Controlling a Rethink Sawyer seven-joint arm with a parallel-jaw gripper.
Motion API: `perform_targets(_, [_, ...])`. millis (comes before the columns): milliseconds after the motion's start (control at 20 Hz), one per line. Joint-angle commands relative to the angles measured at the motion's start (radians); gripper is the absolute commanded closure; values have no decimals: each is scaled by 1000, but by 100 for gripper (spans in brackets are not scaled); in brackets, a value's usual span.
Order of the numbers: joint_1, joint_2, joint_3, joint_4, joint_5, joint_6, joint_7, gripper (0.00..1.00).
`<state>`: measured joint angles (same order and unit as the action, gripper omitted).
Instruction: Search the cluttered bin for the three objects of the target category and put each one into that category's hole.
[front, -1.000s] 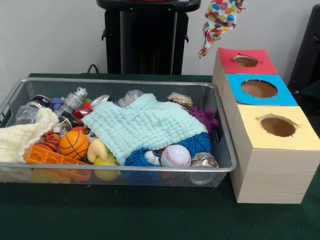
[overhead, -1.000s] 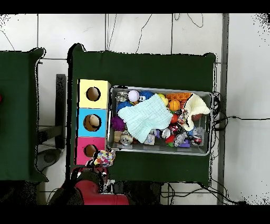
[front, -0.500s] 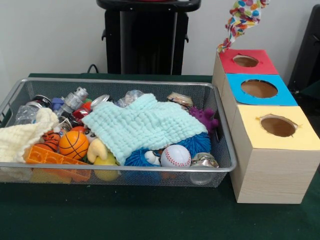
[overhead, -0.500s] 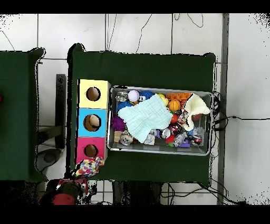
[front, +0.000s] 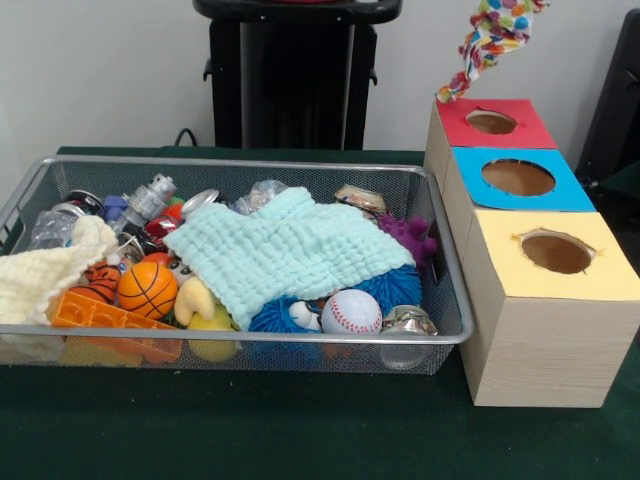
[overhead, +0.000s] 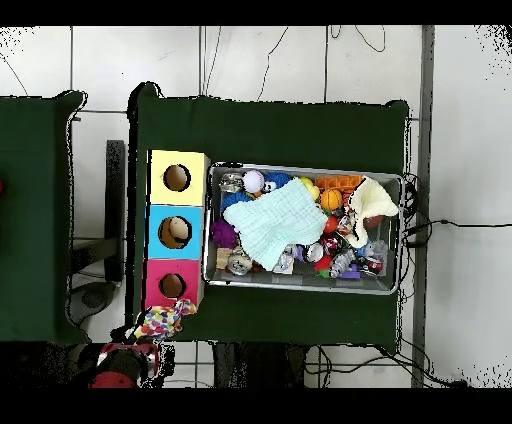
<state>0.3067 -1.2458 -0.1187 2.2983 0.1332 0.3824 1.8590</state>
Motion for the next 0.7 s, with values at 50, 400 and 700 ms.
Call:
perform_targets(50, [-145,73,194,131,130,-192,159,100])
perform_targets(400, [-169,118,268,113,130,-248,199,100])
perform_targets(700, [-107,136,203,28,139,-171,204,100])
